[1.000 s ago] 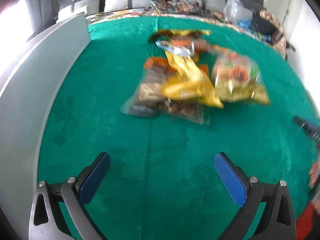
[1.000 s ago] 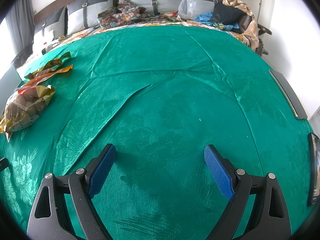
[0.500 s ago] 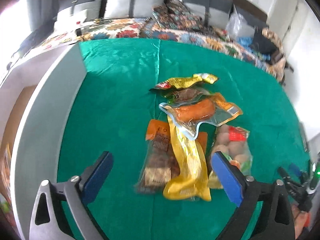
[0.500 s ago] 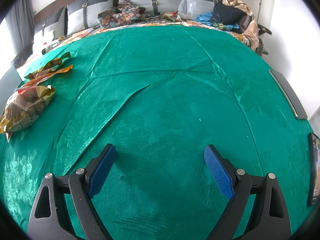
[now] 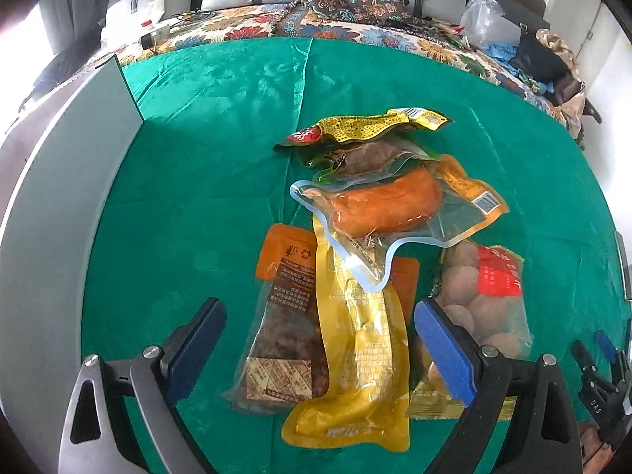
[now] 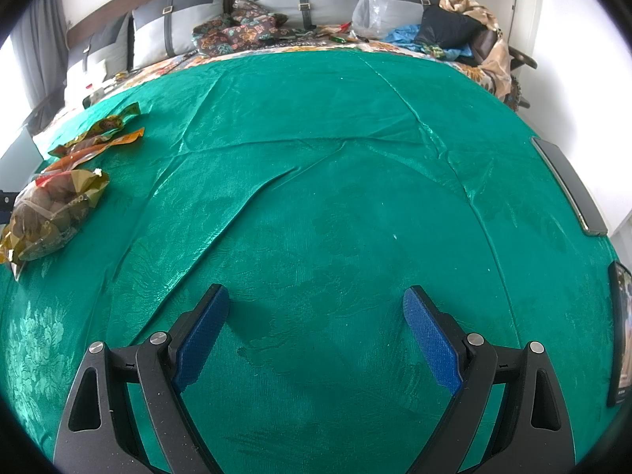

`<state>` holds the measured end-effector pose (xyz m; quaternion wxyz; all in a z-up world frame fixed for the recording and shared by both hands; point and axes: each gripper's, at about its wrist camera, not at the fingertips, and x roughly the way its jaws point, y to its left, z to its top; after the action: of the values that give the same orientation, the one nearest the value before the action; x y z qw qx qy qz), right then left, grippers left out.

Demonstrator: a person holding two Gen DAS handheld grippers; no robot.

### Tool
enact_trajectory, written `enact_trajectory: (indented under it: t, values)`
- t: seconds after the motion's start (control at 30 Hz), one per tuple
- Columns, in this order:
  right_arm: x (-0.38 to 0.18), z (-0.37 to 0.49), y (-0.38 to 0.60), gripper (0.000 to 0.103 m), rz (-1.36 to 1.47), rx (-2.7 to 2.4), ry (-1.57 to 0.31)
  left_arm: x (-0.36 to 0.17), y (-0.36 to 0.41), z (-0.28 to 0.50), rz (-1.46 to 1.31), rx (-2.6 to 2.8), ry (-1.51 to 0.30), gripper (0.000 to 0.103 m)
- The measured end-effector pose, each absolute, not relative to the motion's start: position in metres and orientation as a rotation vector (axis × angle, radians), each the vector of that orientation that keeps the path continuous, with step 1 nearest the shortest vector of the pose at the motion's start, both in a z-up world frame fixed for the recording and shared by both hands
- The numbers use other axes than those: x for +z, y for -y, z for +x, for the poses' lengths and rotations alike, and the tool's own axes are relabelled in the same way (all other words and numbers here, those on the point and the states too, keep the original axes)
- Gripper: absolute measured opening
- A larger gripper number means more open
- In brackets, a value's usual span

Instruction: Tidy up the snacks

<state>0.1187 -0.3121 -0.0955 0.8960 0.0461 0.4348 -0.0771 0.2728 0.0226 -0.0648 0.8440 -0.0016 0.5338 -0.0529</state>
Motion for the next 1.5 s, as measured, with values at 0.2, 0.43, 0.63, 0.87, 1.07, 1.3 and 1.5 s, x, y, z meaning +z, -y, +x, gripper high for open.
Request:
enact_trajectory:
  t: [0.2, 0.43, 0.63, 0.87, 1.07, 1.3, 1.5]
  values:
    - [-0.096, 0.119, 0.312, 0.092, 0.096, -0.16, -0.901, -0.073, -0.016, 0.276, 0.012, -0.109, -1.149, 0.095]
    - [-0.096, 0.119, 0.312, 0.092, 0.096, -0.16, -0.901, -0.08, 0.016, 0.269, 0.187, -0.098, -1.121, 0.047]
    - [-0.096, 0.119, 0.312, 0.092, 0.096, -0.16, -0.901, -0.067, 0.006, 0.247, 0.118, -0.164, -1.127, 0.041]
    - [-0.096, 0.119, 0.312, 0.092, 0.096, -0.16, -0.901, -0.05, -0.03, 0.169, 0.042, -0.183, -1.101, 0.041]
    - [-0.096, 0.119, 0.312, 0.092, 0.095, -0.16, -0.901, -0.072, -0.046, 0.117, 0.094, -0.154, -1.095, 0.046]
    - [-0.096, 0.119, 0.312, 0.092, 0.095, -0.161, -0.901, -0.096, -0.052, 0.127, 0.089, -0.089, -1.039, 0.084]
    - [-0.096, 0.119, 0.312, 0.092, 0.095, -0.161, -0.901, -0.105, -0.066, 0.13, 0.051, -0.063, -0.979, 0.103]
